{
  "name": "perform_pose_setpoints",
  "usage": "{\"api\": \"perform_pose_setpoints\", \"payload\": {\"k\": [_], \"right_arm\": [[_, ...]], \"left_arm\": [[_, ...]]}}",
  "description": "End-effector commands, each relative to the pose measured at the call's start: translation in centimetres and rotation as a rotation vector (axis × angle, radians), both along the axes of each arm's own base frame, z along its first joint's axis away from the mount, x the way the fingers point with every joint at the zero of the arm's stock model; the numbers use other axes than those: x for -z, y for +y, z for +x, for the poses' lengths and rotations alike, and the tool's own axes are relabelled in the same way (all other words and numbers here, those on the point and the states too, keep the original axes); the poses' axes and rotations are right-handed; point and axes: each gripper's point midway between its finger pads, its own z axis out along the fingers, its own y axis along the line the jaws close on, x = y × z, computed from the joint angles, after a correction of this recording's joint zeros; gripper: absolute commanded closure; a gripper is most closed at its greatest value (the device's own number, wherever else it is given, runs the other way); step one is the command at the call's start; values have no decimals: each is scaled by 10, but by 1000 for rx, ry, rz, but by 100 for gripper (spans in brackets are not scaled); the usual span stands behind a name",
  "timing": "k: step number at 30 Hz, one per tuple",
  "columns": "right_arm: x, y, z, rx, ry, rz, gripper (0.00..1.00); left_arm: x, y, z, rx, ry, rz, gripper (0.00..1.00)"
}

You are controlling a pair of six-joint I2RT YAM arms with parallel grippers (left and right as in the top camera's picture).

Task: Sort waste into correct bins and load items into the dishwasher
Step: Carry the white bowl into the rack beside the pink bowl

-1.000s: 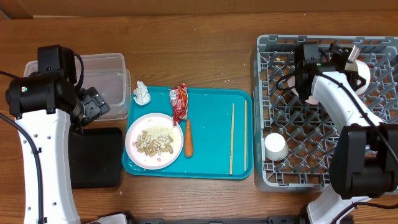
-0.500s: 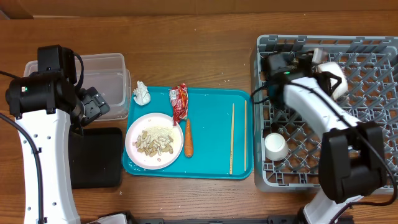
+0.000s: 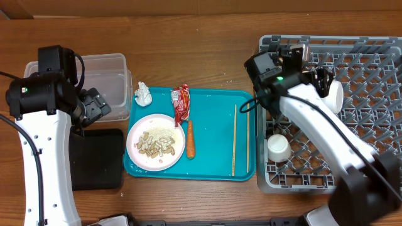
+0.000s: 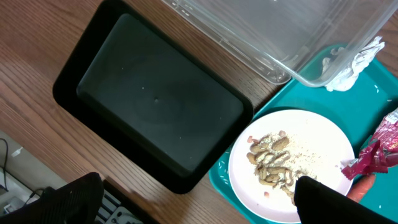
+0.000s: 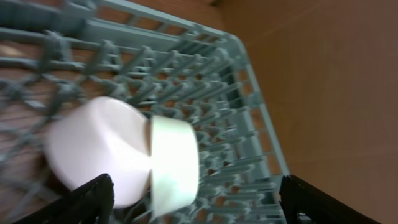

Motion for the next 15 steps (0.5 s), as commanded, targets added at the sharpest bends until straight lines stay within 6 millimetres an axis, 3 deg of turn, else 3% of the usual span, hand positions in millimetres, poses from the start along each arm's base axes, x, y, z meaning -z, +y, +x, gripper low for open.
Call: {"api": "perform_pose_setpoints", "payload": {"k": [1,10,15], "right_arm": [[-10,33,-13,-93,-11,326,11],[15,130,-64,-299,272,951,7],[20,162,-85,-340,398,1133,7]], "left_arm": [[-8,4,0,-23,-29,21,0],[-8,4,0,-23,-29,21,0],[-8,5,-1,29,-9,34,0]]}}
